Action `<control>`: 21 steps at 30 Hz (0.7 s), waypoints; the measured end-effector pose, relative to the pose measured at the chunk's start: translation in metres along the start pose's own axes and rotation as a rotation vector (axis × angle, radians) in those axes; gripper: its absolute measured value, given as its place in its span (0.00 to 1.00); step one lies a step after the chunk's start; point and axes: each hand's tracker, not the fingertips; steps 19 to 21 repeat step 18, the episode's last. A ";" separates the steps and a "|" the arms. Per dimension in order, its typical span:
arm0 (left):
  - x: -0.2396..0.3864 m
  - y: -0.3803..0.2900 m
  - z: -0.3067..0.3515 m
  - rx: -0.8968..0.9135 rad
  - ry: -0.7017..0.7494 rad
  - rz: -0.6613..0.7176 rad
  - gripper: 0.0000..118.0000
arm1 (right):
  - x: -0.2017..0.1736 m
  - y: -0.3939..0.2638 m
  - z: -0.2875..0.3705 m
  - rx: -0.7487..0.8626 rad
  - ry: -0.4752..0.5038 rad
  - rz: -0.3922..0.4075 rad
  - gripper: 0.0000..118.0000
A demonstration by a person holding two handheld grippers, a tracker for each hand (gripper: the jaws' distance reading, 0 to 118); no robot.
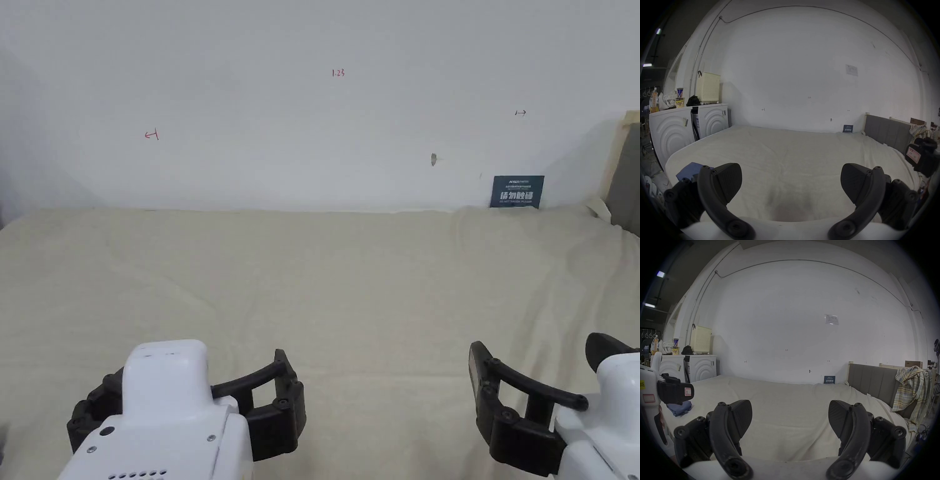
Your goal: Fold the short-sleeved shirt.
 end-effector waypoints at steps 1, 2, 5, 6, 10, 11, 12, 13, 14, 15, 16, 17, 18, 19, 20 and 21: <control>0.000 0.001 -0.001 -0.008 -0.002 0.001 1.00 | 0.000 0.000 0.000 0.000 0.001 0.000 0.84; 0.002 0.001 -0.001 -0.013 0.002 0.003 1.00 | 0.000 0.001 0.000 0.000 0.001 0.000 0.84; 0.001 0.001 0.000 -0.009 0.006 0.001 1.00 | -0.001 0.002 -0.001 0.000 0.003 0.004 0.84; 0.001 0.001 0.000 -0.009 0.002 -0.001 1.00 | -0.001 0.002 -0.001 0.002 0.002 0.007 0.84; 0.000 0.001 0.002 -0.007 0.002 -0.007 1.00 | -0.002 0.002 -0.001 0.007 0.001 0.010 0.84; 0.000 0.001 0.003 0.000 0.002 -0.009 1.00 | -0.002 0.002 0.000 0.008 0.002 0.009 0.84; 0.000 0.002 0.004 0.002 0.000 -0.009 1.00 | -0.002 0.002 0.000 0.008 0.001 0.010 0.84; -0.001 0.003 0.004 0.005 -0.001 -0.009 1.00 | -0.003 0.002 0.000 0.009 -0.001 0.010 0.84; -0.001 0.004 0.004 0.008 0.001 -0.008 1.00 | -0.003 0.002 0.000 0.010 -0.004 0.010 0.84; -0.002 0.005 0.005 0.013 0.002 -0.006 1.00 | -0.003 0.002 -0.001 0.009 -0.006 0.009 0.84; -0.003 0.005 0.005 0.015 0.002 -0.003 1.00 | -0.002 0.002 -0.001 0.009 -0.007 0.007 0.84; -0.003 0.006 0.004 0.016 0.002 -0.001 1.00 | -0.002 0.002 -0.001 0.008 -0.008 0.005 0.84; -0.004 0.006 0.004 0.015 0.005 0.001 1.00 | -0.002 0.002 -0.001 0.007 -0.008 0.004 0.84; -0.004 0.006 0.004 0.015 0.005 0.001 1.00 | -0.002 0.002 -0.001 0.007 -0.008 0.004 0.84; -0.004 0.006 0.004 0.015 0.005 0.001 1.00 | -0.002 0.002 -0.001 0.007 -0.008 0.004 0.84; -0.004 0.006 0.004 0.015 0.005 0.001 1.00 | -0.002 0.002 -0.001 0.007 -0.008 0.004 0.84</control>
